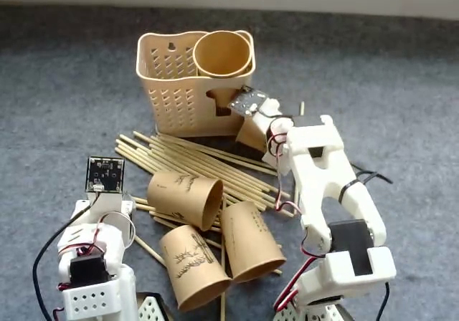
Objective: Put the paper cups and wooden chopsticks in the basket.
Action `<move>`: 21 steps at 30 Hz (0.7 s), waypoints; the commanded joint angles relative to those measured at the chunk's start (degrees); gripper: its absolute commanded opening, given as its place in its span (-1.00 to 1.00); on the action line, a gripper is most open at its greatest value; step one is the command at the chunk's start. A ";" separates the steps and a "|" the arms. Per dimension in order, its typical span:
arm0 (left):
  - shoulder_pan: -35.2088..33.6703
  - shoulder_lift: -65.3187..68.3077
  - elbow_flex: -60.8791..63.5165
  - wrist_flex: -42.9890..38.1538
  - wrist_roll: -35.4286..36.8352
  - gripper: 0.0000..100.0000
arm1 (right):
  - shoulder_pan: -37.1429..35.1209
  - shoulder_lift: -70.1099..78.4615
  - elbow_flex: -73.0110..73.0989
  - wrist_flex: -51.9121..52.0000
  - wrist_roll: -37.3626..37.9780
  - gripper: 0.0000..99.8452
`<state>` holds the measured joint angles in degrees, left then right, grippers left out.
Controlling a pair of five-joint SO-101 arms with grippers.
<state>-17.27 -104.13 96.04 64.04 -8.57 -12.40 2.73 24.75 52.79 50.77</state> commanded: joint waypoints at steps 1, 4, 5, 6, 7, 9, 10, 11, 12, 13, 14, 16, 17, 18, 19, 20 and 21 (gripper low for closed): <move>-0.66 -0.31 1.10 -0.79 -0.44 -0.73 | 0.22 0.31 -1.71 -0.13 0.88 -0.34; -0.66 -0.31 1.10 -0.79 -0.44 -0.73 | 0.13 -0.13 -1.80 3.47 0.97 -0.36; -0.66 -0.31 1.10 -0.79 -0.44 -0.73 | 0.04 -0.13 -2.15 5.14 0.97 -0.39; -0.66 -0.31 1.10 -0.79 -0.44 -0.73 | 0.04 -0.13 -2.24 6.73 1.05 -0.43; -0.66 -0.31 1.10 -0.79 -0.44 -0.73 | 0.04 -0.13 -2.24 7.87 1.23 -0.47; -0.66 -0.31 1.10 -0.79 -0.44 -0.73 | 0.13 -0.13 -2.24 9.01 3.69 -0.53; -0.66 -0.31 1.10 -0.79 -0.44 -0.73 | 0.22 -0.13 -2.24 9.10 4.57 -0.54; -0.66 -0.31 1.10 -0.79 -0.44 -0.73 | 0.22 -0.13 -2.07 9.10 5.10 -0.54; -0.66 -0.31 1.10 -0.79 -0.44 -0.73 | 0.31 -0.13 -1.98 9.10 5.10 -0.54; -0.66 -0.31 1.10 -0.79 -0.44 -0.73 | 0.31 -0.13 -1.89 9.10 5.10 -0.54; -0.66 -0.31 1.10 -0.79 -0.44 -0.73 | 0.31 -0.13 -1.89 9.10 5.10 -0.54; -0.66 -0.31 1.10 -0.79 -0.44 -0.73 | 0.40 -0.13 -1.89 9.27 5.10 -0.54; -0.66 -0.31 1.10 -0.79 -0.44 -0.73 | 0.40 -0.13 -2.24 9.89 5.10 -0.54; -0.66 -0.31 1.10 -0.79 -0.44 -0.73 | 0.40 -0.13 -2.33 10.95 5.10 -0.54; -0.66 -0.31 1.10 -0.79 -0.44 -0.73 | 0.40 -0.22 -2.33 12.35 5.10 -0.54; -0.66 -0.31 1.10 -0.79 -0.44 -0.73 | 0.40 -0.48 -2.42 13.85 5.10 -0.54; -0.66 -0.31 1.10 -0.79 -0.44 -0.73 | 0.40 -1.45 -2.42 14.90 5.19 -0.54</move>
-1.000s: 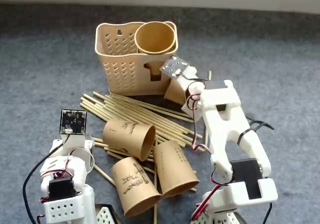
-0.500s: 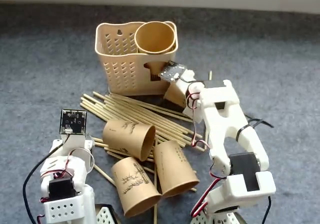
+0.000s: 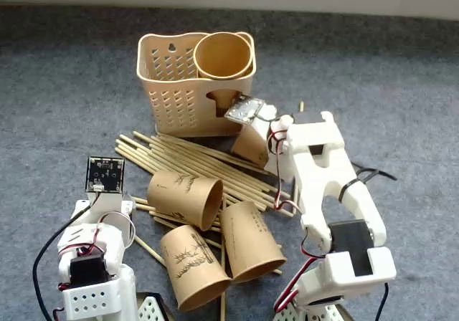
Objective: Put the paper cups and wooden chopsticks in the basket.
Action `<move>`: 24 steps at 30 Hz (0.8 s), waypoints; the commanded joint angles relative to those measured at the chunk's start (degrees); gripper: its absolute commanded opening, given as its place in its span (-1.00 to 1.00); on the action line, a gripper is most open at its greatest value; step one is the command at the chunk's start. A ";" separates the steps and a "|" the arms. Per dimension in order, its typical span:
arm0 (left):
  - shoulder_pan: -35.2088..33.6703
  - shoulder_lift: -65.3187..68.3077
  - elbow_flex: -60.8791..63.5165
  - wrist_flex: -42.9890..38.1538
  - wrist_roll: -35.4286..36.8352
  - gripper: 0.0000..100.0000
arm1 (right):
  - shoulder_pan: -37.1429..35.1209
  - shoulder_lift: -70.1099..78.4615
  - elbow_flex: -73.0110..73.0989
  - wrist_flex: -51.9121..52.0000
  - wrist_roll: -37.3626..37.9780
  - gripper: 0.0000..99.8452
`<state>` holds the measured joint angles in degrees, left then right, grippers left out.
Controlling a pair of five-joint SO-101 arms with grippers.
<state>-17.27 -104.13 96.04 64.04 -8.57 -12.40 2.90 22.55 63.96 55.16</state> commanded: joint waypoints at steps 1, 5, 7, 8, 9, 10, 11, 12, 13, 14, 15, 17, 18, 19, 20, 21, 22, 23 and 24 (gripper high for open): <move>-0.66 -0.31 1.10 -0.79 -0.44 -0.73 | 0.31 -2.95 -0.22 4.70 0.88 -0.54; -0.66 -0.31 1.10 -0.79 -0.44 -0.73 | 0.31 -10.51 0.22 7.52 0.97 -0.54; -0.66 -0.31 1.10 -0.79 -0.44 -0.73 | 0.22 -14.81 0.40 9.01 1.05 -0.54; -0.66 -0.31 1.10 -0.79 -0.44 -0.73 | 0.22 -16.66 0.57 10.07 1.05 -0.54; -0.66 -0.31 1.10 -0.79 -0.44 -0.73 | 0.22 -18.68 1.10 11.03 1.05 -0.54; -0.66 -0.31 1.10 -0.79 -0.44 -0.73 | 0.22 -20.53 1.63 11.82 1.05 -0.54; -0.66 -0.31 1.10 -0.79 -0.44 -0.73 | 0.13 -22.37 2.07 12.26 1.05 -0.54; -0.66 -0.31 1.10 -0.79 -0.44 -0.73 | 0.04 -24.22 2.51 12.62 0.97 -0.54; -0.66 -0.31 1.10 -0.79 -0.44 -0.73 | 0.04 -25.98 3.30 12.62 0.97 -0.54; -0.66 -0.31 1.10 -0.79 -0.44 -0.73 | 0.04 -27.82 4.09 12.62 0.88 -0.54; -0.66 -0.31 1.10 -0.79 -0.44 -0.73 | 0.04 -29.67 4.79 12.62 0.88 -0.54; -0.66 -0.31 1.10 -0.79 -0.44 -0.73 | 0.04 -33.54 6.37 12.62 0.79 -0.54; -0.66 -0.31 1.10 -0.79 -0.44 -0.73 | 0.04 -35.56 7.16 12.62 0.79 -0.54; -0.66 -0.31 1.10 -0.79 -0.44 -0.73 | 0.04 -37.67 7.96 12.62 0.79 -0.54; -0.66 -0.31 1.10 -0.79 -0.44 -0.73 | 0.04 -39.78 8.75 12.62 0.79 -0.54; -0.66 -0.31 1.10 -0.79 -0.44 -0.73 | 0.04 -42.07 9.45 12.53 0.79 -0.54; -0.66 -0.31 1.10 -0.79 -0.44 -0.73 | 0.04 -44.26 10.07 12.53 0.70 -0.54; -0.66 -0.31 1.10 -0.79 -0.44 -0.73 | 0.04 -46.46 10.42 12.53 0.70 -0.54; -0.66 -0.31 1.10 -0.79 -0.44 -0.73 | 0.04 -48.57 10.86 12.44 0.70 -0.54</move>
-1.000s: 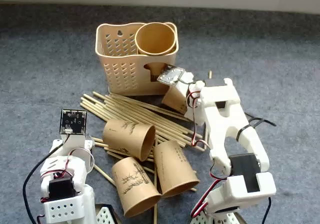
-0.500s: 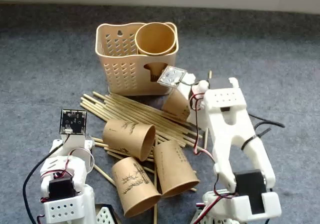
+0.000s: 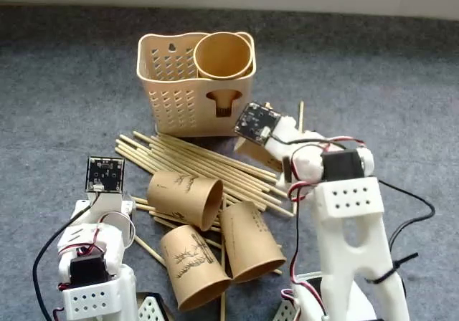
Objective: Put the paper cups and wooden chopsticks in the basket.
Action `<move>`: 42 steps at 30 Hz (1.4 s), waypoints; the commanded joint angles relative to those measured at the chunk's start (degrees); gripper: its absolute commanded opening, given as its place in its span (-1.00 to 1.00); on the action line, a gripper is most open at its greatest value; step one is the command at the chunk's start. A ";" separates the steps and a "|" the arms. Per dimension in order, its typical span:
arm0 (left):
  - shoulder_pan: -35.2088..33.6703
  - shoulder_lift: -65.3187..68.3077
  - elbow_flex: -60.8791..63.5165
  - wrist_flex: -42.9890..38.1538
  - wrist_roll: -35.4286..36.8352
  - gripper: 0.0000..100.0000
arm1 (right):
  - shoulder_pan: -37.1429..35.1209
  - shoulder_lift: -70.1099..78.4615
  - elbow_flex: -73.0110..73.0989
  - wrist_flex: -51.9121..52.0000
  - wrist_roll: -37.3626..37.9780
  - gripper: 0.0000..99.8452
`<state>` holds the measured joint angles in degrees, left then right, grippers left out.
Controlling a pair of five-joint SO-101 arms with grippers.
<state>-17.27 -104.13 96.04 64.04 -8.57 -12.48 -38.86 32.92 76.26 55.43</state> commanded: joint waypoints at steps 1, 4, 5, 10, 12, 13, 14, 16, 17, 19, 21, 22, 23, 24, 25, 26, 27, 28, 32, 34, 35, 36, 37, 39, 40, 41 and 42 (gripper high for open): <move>-0.66 -0.31 1.10 -0.79 -0.44 -0.73 | 0.13 -8.92 0.92 -0.13 0.35 -0.54; -0.66 -0.31 1.10 -0.79 -0.44 -0.73 | 0.04 -13.93 1.19 -0.48 -3.87 -0.54; -0.66 -0.31 1.10 -0.79 -0.44 -0.73 | -0.04 -15.43 1.10 -1.45 -6.51 -0.54; -0.66 -0.31 1.10 -0.79 -0.44 -0.73 | -1.54 -19.12 1.54 -9.36 -17.14 -0.54; -0.66 -0.31 1.10 -0.79 -0.44 -0.73 | -1.54 -18.59 1.54 -12.18 -19.87 -0.54; -0.66 -0.31 1.10 -0.79 -0.44 -0.73 | -1.54 -18.24 1.45 -13.32 -21.19 -0.54; -0.66 -0.31 1.10 -0.79 -0.44 -0.73 | -1.54 -17.89 1.45 -14.29 -22.59 -0.54; -0.66 -0.31 1.10 -0.79 -0.44 -0.73 | -1.54 -17.36 1.45 -16.31 -25.67 -0.54; -0.66 -0.31 1.10 -0.79 -0.44 -0.73 | -1.54 -17.19 1.45 -17.71 -27.34 -0.54; -0.66 -0.31 1.10 -0.79 -0.44 -0.73 | -2.51 -16.75 1.45 -21.23 -31.03 -0.54; -0.66 -0.31 1.10 -0.79 -0.44 -0.73 | -3.65 -15.78 1.45 -24.57 -34.11 -0.54; -0.66 -0.31 1.10 -0.79 -0.44 -0.73 | -4.44 -15.08 1.54 -26.07 -35.25 -0.54; -0.66 -0.31 1.10 -0.79 -0.44 -0.73 | -5.14 -14.20 1.54 -27.38 -35.96 -0.54; -0.66 -0.31 1.10 -0.79 -0.44 -0.73 | -5.67 -13.05 1.27 -28.62 -36.48 -0.54; -0.66 -0.31 1.10 -0.79 -0.44 -0.73 | -6.29 -11.82 1.19 -29.76 -36.66 -0.54; -0.66 -0.31 1.10 -0.79 -0.44 -0.73 | -6.90 -10.42 1.10 -30.73 -37.10 -0.54; -0.66 -0.31 1.10 -0.79 -0.44 -0.73 | -7.25 -8.84 1.10 -31.34 -37.80 -0.54; -0.66 -0.31 1.10 -0.79 -0.44 -0.73 | -7.43 -7.16 1.01 -31.96 -38.68 -0.54; -0.66 -0.31 1.10 -0.79 -0.44 -0.73 | -7.52 -1.89 -0.84 -37.14 -42.81 -0.54; -0.66 -0.31 1.10 -0.79 -0.44 -0.73 | -7.52 0.22 -1.89 -39.08 -44.22 -0.54; -0.66 -0.31 1.10 -0.79 -0.44 -0.73 | -7.52 1.10 -2.24 -39.96 -44.84 -0.54; -0.66 -0.31 1.10 -0.79 -0.44 -0.73 | -7.60 1.63 -2.59 -40.84 -45.45 -0.54; -0.66 -0.31 1.10 -0.79 -0.44 -0.73 | -8.04 2.24 -2.95 -41.80 -46.15 -0.54; -0.57 -0.31 1.10 -0.79 -0.44 -0.73 | -8.66 3.03 -3.82 -43.30 -47.21 -0.54; -0.57 -0.31 1.10 -0.79 -0.44 -0.73 | -9.10 3.21 -4.18 -44.09 -47.47 -0.54; -0.57 -0.31 1.10 -0.79 -0.44 -0.73 | -9.71 3.47 -4.35 -45.05 -47.74 -0.54; -0.48 -0.31 1.10 -0.79 -0.44 -0.73 | -10.24 3.56 -4.35 -46.29 -47.74 -0.54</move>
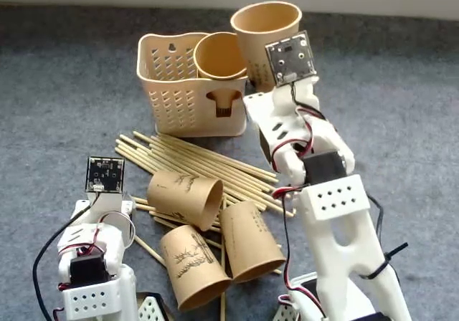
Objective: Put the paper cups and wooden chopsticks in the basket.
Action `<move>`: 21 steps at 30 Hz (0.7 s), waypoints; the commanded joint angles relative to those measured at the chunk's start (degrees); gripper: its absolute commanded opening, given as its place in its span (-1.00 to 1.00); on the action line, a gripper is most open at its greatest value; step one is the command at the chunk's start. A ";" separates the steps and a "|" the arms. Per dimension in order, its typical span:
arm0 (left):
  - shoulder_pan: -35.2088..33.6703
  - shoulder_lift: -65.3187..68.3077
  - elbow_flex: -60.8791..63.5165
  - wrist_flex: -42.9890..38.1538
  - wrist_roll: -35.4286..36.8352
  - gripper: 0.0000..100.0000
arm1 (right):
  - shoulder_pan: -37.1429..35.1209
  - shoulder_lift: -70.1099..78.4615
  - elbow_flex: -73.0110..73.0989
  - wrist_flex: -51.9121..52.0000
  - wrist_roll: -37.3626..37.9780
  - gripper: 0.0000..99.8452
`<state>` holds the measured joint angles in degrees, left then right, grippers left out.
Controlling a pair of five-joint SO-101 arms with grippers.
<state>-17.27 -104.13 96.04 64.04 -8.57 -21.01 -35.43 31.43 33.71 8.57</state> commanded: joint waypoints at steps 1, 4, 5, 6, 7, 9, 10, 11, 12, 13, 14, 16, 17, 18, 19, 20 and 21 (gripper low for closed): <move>-0.31 -0.31 1.10 -0.79 -0.44 -0.72 | -2.15 0.13 -2.86 -5.14 -0.88 -0.54; -0.22 -0.31 1.10 -0.79 -0.44 -0.72 | -3.74 0.22 -2.42 -9.54 -0.88 -0.54; -0.22 -0.31 1.10 -0.79 -0.44 -0.72 | -4.18 0.22 -2.42 -11.30 -0.88 -0.54; -0.22 -0.31 1.10 -0.79 -0.44 -0.72 | -4.62 0.22 -2.42 -13.05 -0.88 -0.54; -0.22 -0.31 1.10 -0.79 -0.44 -0.72 | -5.05 0.31 -2.42 -14.73 -0.88 -0.54; -0.22 -0.31 1.10 -0.79 -0.44 -0.72 | -5.58 0.40 -2.24 -17.36 -0.88 -0.54; -0.22 -0.31 1.10 -0.79 -0.44 -0.72 | -5.76 0.75 -2.24 -17.71 -0.88 -0.54; -0.22 -0.31 1.10 -0.70 -0.44 -0.72 | -5.76 1.63 -2.51 -17.80 -0.88 -0.54; -0.22 -0.31 1.10 -0.70 -0.44 -0.72 | -5.76 2.77 -2.68 -17.89 -0.88 -0.54; -0.22 -0.13 1.10 -0.44 -0.35 -0.72 | -5.76 4.09 -2.77 -17.89 -0.88 -0.54; -0.22 -0.13 1.10 0.70 -0.35 -0.72 | -5.76 5.76 -2.77 -17.89 -0.88 -0.54; -0.22 -0.13 1.10 4.66 -0.35 -0.72 | -5.58 8.92 -2.86 -17.98 -0.88 -0.54; -0.22 -0.22 1.10 6.24 -0.26 -0.73 | -5.58 10.07 -2.86 -18.15 -0.88 -0.54; -0.22 -0.22 1.10 7.30 -0.18 -0.73 | -5.58 11.03 -2.95 -19.21 -0.88 -0.54; -0.22 -0.22 1.10 8.18 -0.09 -0.73 | -5.58 11.56 -2.86 -20.35 -0.88 -0.54; -0.22 -0.22 1.10 8.88 -0.09 -0.73 | -5.58 12.00 -2.86 -21.14 -0.88 -0.54; -0.40 -0.22 1.10 9.49 -0.09 -0.73 | -5.58 12.44 -2.86 -21.67 -0.88 -0.54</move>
<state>-17.27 -104.13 96.04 71.78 -8.57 -26.20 -23.38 31.34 14.99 8.31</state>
